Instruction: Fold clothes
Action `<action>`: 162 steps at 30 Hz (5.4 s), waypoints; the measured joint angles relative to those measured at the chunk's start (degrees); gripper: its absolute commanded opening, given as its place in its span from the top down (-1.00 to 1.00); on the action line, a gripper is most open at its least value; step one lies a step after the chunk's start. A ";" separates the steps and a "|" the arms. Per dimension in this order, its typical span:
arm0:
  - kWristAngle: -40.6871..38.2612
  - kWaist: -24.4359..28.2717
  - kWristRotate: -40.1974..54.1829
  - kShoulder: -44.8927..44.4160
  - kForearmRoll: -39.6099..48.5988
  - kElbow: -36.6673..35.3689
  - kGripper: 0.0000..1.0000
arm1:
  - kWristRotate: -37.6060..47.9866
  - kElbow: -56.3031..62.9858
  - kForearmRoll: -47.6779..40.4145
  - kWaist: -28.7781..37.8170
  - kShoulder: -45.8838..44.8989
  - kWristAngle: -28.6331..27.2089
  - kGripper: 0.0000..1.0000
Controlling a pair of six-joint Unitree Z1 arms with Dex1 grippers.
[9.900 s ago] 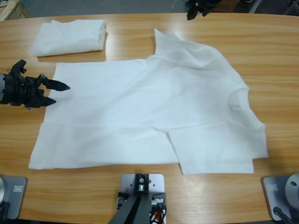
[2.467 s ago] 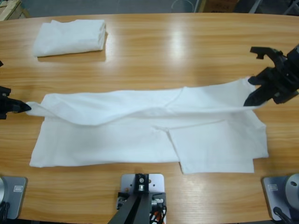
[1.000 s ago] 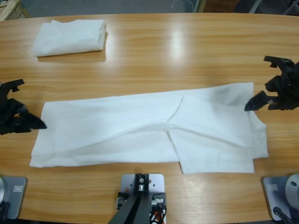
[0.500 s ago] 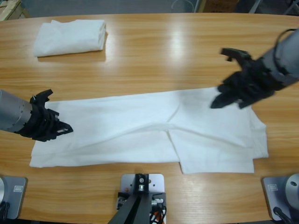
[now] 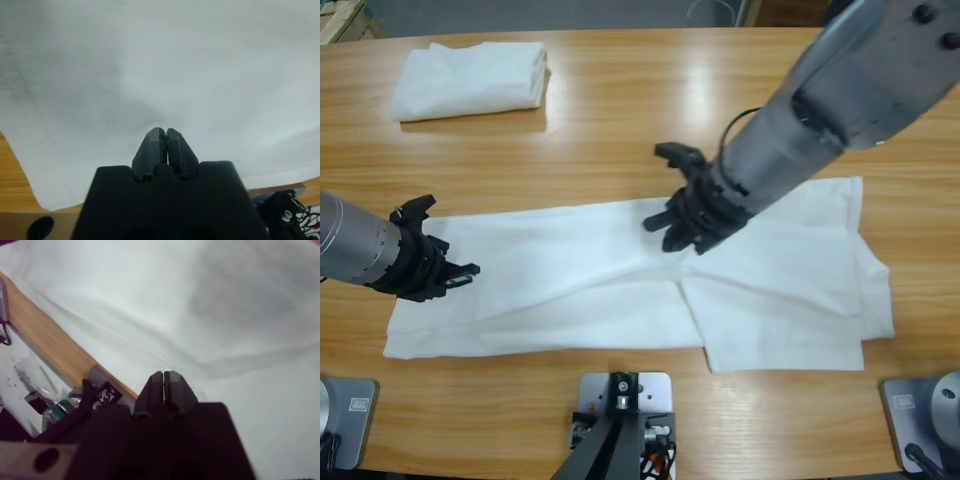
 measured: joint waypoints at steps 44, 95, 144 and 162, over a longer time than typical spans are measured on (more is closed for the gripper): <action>0.64 -0.01 -1.09 0.23 -1.23 2.42 1.00 | 6.06 0.01 4.38 6.88 -5.82 -0.43 1.00; 2.43 0.26 3.87 -12.34 -1.11 1.20 -0.98 | 5.82 13.21 1.31 -6.89 -20.07 -18.14 -0.95; 3.54 6.89 6.94 -5.30 -3.35 1.48 -0.99 | 5.40 9.29 1.84 -23.99 0.53 -25.00 -1.00; -24.15 27.11 28.19 10.55 -16.05 -2.42 -0.72 | 5.24 6.23 6.22 -23.84 -0.06 -24.87 -1.00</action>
